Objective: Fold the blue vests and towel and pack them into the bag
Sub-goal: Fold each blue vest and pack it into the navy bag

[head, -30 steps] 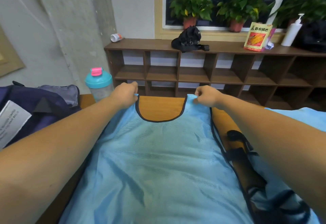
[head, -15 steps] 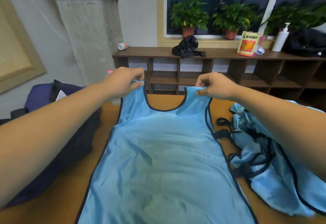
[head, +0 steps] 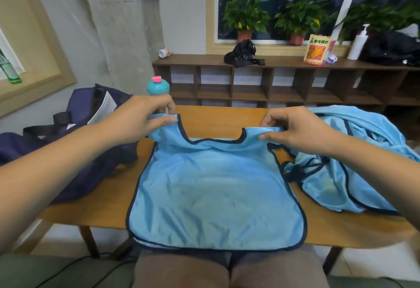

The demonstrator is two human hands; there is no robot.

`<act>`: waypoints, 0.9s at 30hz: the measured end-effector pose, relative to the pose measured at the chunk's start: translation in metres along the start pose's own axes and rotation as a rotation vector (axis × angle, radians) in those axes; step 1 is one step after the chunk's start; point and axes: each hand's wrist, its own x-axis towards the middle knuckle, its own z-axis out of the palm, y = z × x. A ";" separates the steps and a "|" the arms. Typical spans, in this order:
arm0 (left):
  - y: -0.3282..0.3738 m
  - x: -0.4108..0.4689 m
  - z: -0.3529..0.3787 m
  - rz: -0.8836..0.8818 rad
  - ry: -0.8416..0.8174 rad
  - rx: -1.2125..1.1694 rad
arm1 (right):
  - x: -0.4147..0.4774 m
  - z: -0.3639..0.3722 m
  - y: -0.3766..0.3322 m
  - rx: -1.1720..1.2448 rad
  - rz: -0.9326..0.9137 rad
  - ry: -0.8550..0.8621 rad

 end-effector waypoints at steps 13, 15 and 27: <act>0.027 -0.114 0.031 0.051 -0.190 -0.187 | -0.123 0.040 -0.002 -0.064 -0.180 -0.153; 0.028 -0.125 0.041 0.035 -0.245 -0.200 | -0.135 0.048 0.001 -0.048 -0.170 -0.208; 0.027 -0.155 0.054 -0.209 -0.451 -0.365 | -0.162 0.055 0.003 -0.048 -0.074 -0.258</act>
